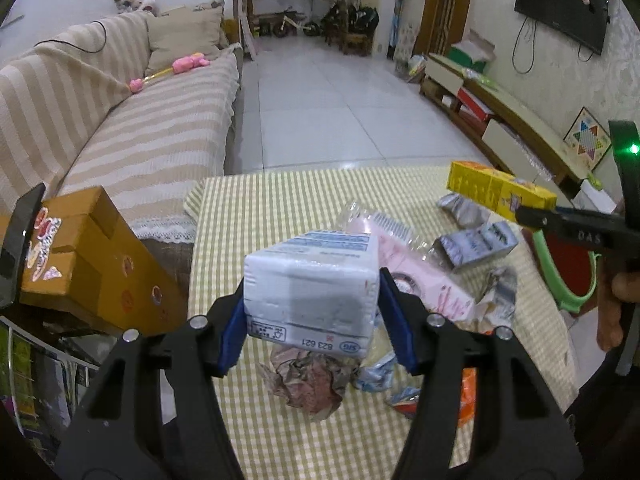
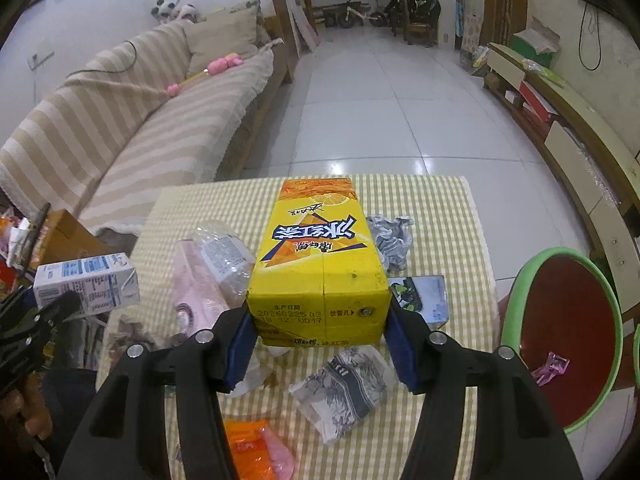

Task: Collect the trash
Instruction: 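Grasp white milk carton with left tool while right tool grasps yellow juice box, then carry white carton and yellow juice box over the green bucket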

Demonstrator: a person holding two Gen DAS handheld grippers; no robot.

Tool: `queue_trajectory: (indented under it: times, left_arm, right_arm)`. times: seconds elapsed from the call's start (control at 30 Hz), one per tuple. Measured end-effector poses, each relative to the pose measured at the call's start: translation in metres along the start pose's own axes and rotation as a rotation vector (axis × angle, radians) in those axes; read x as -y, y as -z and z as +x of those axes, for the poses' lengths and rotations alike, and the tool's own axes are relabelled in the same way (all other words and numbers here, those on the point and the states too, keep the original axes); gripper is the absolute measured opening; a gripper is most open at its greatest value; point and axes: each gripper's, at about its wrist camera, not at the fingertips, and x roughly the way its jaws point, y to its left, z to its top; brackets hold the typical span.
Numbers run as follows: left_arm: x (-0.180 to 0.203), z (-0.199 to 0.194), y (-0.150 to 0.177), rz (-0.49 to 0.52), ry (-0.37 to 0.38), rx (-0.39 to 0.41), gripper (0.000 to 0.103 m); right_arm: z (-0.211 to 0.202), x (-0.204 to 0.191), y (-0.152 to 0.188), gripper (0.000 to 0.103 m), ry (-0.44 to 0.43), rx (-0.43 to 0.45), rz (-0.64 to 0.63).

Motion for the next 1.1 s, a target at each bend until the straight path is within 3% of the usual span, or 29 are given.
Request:
queue_trajectory:
  times: [0.33, 1.1]
  left_arm:
    - [0.044, -0.014, -0.015, 0.052, 0.071, 0.018, 0.057]
    - [0.208, 0.021, -0.057, 0.19, 0.337, -0.018, 0.057]
  right_arm:
    - [-0.053, 0.032, 0.012, 0.055, 0.016, 0.058, 0.028]
    - [-0.112, 0.187, 0.054, 0.055, 0.183, 0.094, 0.256]
